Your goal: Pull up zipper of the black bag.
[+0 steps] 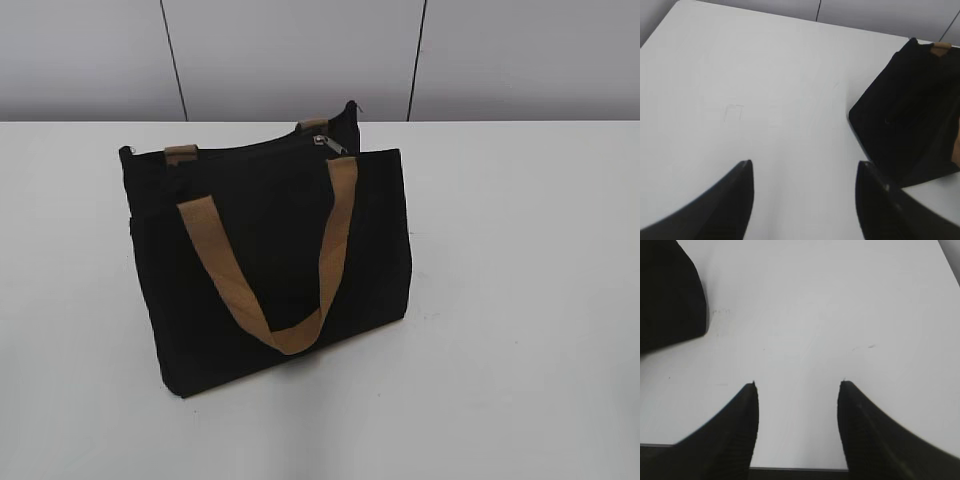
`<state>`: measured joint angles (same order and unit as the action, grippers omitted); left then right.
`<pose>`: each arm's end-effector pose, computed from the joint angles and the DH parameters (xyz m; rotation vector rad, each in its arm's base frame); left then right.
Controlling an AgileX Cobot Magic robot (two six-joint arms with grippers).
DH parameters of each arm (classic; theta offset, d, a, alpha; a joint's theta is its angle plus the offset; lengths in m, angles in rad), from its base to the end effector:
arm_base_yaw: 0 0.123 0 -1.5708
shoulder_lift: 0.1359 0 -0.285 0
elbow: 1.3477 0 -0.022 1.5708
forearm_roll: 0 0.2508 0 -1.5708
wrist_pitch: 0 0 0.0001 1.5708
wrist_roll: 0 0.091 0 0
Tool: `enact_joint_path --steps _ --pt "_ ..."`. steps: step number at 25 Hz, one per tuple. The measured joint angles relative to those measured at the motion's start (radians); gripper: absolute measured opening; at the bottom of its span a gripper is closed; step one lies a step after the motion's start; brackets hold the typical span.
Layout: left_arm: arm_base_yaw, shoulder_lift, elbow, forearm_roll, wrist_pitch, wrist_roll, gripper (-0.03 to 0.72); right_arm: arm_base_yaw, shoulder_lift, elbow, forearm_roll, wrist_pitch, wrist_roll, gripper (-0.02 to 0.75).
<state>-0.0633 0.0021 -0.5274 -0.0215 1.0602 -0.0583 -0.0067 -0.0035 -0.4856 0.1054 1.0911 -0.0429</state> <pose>-0.0078 -0.0012 0.2849 0.0064 2.0198 -0.1028 -0.0052 0.0085 0.2712 -0.0438 2.0818 0.0968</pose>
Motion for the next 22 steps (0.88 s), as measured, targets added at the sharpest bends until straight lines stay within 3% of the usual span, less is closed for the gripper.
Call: enact_joint_path --steps 8,22 --pt "0.000 -0.011 0.000 -0.001 0.001 0.000 0.482 -0.052 -0.003 0.000 0.005 0.002 0.000 0.400" --pt "0.000 -0.011 0.000 -0.002 0.001 0.000 0.482 -0.056 -0.003 0.000 0.005 0.002 0.000 0.400"
